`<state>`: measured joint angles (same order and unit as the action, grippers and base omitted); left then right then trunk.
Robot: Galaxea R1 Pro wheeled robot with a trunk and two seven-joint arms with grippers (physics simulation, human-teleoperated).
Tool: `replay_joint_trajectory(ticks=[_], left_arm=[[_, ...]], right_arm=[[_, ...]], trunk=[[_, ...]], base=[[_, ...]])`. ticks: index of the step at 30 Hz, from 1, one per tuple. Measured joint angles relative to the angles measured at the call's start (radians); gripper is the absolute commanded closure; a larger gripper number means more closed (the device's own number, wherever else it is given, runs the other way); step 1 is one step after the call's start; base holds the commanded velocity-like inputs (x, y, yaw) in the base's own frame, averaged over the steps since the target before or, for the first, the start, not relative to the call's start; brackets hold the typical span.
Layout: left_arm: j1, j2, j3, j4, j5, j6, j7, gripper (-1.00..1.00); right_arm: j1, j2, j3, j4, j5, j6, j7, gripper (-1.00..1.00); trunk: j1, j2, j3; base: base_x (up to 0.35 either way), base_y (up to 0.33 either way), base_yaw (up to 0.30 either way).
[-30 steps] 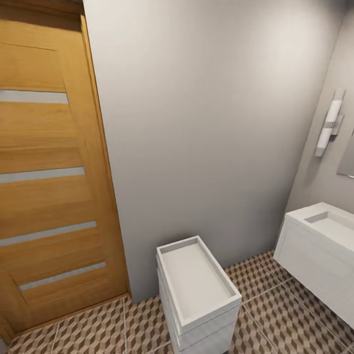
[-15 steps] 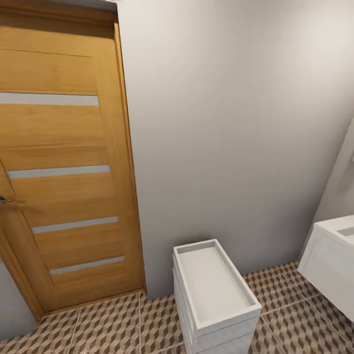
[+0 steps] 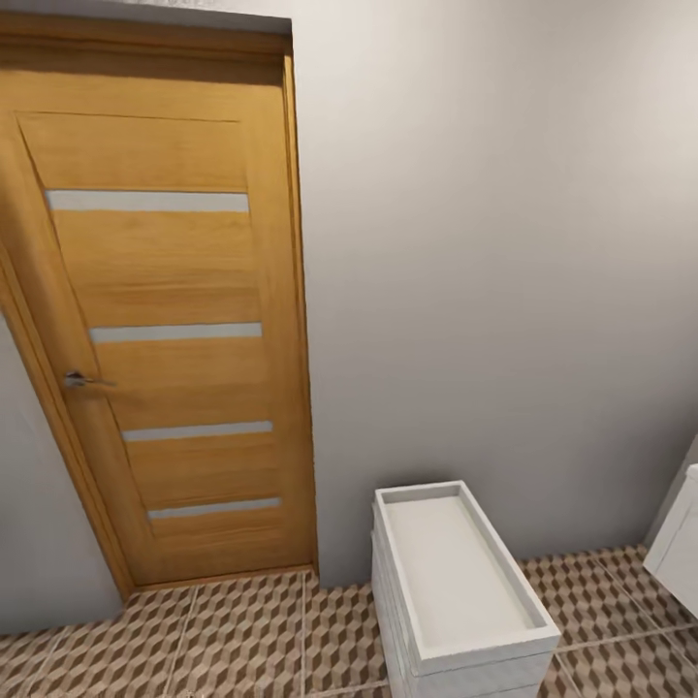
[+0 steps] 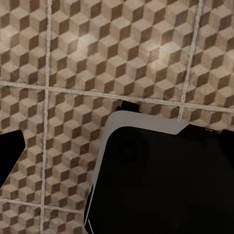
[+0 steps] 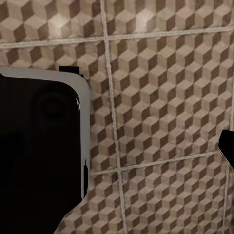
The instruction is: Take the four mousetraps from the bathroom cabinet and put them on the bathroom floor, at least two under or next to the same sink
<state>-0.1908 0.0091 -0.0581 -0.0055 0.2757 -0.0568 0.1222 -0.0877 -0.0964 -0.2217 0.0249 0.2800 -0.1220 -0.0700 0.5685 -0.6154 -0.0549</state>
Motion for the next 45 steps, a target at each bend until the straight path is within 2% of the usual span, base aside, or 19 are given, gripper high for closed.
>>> replay_joint_trajectory(ticks=[45], left_arm=[[0.0, 0.0, 0.0, 0.0, 0.0, -0.002, 0.0, -1.0]], right_arm=[[0.0, 0.0, 0.0, 0.0, 0.002, 0.0, 0.0, -1.0]], trunk=[[0.0, 0.0, 0.015]], base=[[0.0, 0.0, 0.267]])
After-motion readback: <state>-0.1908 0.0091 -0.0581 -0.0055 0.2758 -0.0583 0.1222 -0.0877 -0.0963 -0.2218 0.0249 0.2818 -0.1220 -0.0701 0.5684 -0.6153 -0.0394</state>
